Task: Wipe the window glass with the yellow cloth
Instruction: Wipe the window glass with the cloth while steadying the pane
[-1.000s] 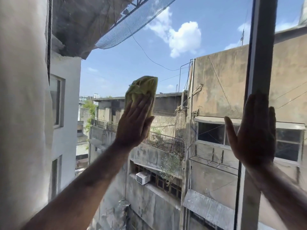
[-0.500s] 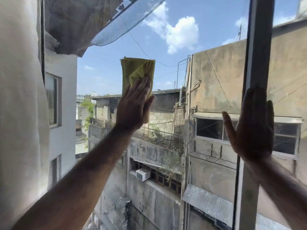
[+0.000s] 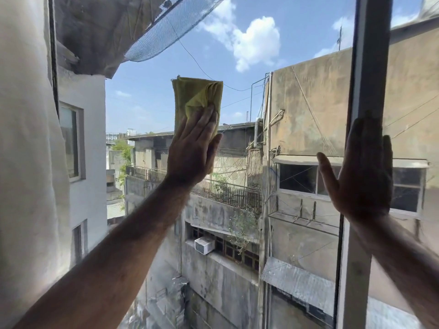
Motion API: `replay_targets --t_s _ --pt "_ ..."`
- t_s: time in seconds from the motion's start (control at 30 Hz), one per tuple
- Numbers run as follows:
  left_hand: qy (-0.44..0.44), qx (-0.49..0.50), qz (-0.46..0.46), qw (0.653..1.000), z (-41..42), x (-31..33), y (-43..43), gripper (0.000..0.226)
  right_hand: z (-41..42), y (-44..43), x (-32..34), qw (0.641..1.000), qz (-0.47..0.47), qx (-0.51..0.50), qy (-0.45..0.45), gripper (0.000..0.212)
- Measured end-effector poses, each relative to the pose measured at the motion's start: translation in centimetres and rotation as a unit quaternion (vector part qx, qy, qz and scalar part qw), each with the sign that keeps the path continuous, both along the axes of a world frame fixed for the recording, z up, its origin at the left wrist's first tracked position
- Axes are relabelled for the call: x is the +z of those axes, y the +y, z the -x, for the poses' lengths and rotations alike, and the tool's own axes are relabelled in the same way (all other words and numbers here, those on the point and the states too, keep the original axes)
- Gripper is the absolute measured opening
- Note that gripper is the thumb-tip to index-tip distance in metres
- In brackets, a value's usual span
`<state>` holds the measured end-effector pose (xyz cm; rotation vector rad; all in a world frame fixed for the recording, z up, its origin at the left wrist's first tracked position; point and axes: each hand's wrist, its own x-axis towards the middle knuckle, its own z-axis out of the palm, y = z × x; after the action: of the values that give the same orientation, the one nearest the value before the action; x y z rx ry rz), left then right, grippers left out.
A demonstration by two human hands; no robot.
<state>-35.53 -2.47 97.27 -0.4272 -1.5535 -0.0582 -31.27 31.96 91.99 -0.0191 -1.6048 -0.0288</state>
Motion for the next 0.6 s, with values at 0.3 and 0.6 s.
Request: replay_targets --t_s 0.3,0.6 --pt "-0.029 0.004 -0.005 1.000 -0.5 -6.9 -2.1 0.050 -0.2 -0.3 0.0 1.000 0.005 0.013 0.002 0.091" --pt "-0.015 0.008 -0.013 1.000 -0.2 -4.4 -1.7 0.049 0.0 0.1 0.0 1.000 0.000 0.006 0.010 0.088"
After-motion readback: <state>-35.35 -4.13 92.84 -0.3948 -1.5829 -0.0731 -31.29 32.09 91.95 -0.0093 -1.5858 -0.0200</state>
